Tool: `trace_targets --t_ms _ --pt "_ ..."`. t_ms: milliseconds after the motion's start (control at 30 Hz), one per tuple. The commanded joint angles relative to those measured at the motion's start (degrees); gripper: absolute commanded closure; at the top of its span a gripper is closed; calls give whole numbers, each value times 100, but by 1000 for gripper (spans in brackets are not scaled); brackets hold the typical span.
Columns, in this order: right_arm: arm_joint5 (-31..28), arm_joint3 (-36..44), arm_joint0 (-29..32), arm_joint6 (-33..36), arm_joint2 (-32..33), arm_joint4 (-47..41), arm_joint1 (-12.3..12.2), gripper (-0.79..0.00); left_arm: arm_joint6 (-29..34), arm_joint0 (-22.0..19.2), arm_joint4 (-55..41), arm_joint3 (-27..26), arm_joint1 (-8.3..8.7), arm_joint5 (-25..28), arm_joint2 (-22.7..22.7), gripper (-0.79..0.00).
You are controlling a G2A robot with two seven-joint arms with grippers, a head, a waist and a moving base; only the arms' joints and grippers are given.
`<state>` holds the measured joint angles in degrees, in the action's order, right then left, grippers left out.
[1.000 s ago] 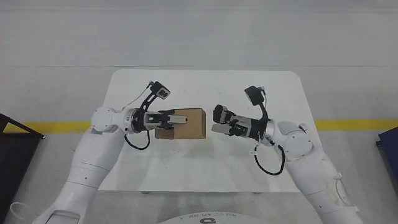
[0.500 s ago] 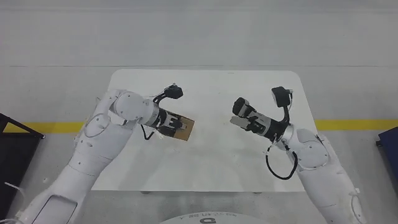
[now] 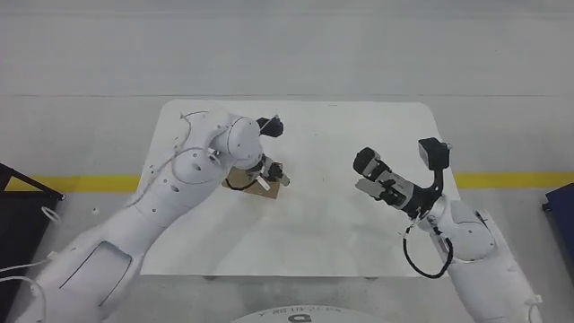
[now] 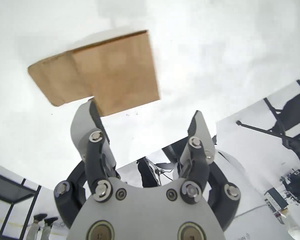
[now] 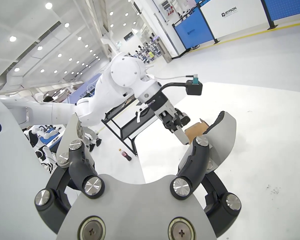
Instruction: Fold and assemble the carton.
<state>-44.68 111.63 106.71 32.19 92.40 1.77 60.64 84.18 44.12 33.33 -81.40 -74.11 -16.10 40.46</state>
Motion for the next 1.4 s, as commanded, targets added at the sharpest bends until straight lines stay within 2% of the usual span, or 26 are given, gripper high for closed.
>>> trace_targets --t_ms 0,67,133,233,333,433,533,600,667,700,767,867,967,1067,1233,1367 --pt "29 29 0 -14 -9 77 -2 -785 -144 73 -386 -86 38 117 282 -785" --pt "173 91 -26 -40 -62 358 3 -785 -230 286 -752 -184 141 238 732 -785" --pt "373 172 -76 -48 -205 729 13 -785 -315 629 -1028 -288 306 413 1372 -785" --pt "724 201 -217 -125 -447 1182 36 -785 -505 1349 -1309 -400 601 917 2604 -785" --pt "1070 177 -407 -214 -694 1508 61 -785 -607 2146 -1989 -450 832 1597 3875 -785" --pt "1142 167 -455 -220 -771 1544 67 -785 -756 2767 -2998 -405 959 2397 4914 -785" --pt "1142 167 -455 -220 -771 1544 67 -785 -967 3224 -4232 -171 994 3304 5561 -785" --pt "1142 167 -455 -220 -771 1544 67 -785 -1095 3423 -5319 98 960 3899 5719 -785" --pt "1142 167 -455 -220 -771 1544 67 -785 -949 3545 -6310 407 913 4316 5661 -785" --pt "1332 187 -509 -20 -879 1783 64 -785 -882 3569 -6820 602 883 4439 5607 -785" --pt "2380 341 -843 429 -1247 2603 83 -785 -793 3567 -7631 903 833 4414 5465 -785" --pt "3849 451 -1473 996 -2164 3695 178 -785 -800 3569 -8380 1275 774 4422 5360 -785" --pt "4989 225 -2228 1509 -3125 4615 325 -785 -867 3508 -8627 1650 752 4489 5400 -785" --pt "5916 -201 -2983 1851 -4001 5367 523 -785 -874 3497 -8635 1672 753 4495 5417 -785" --pt "7169 -837 -3877 2347 -5328 6300 936 -785 -874 3497 -8635 1672 753 4495 5417 -785" --pt "7969 -1284 -4403 2591 -6015 6737 1289 -785 -874 3497 -8635 1672 753 4495 5417 -785"
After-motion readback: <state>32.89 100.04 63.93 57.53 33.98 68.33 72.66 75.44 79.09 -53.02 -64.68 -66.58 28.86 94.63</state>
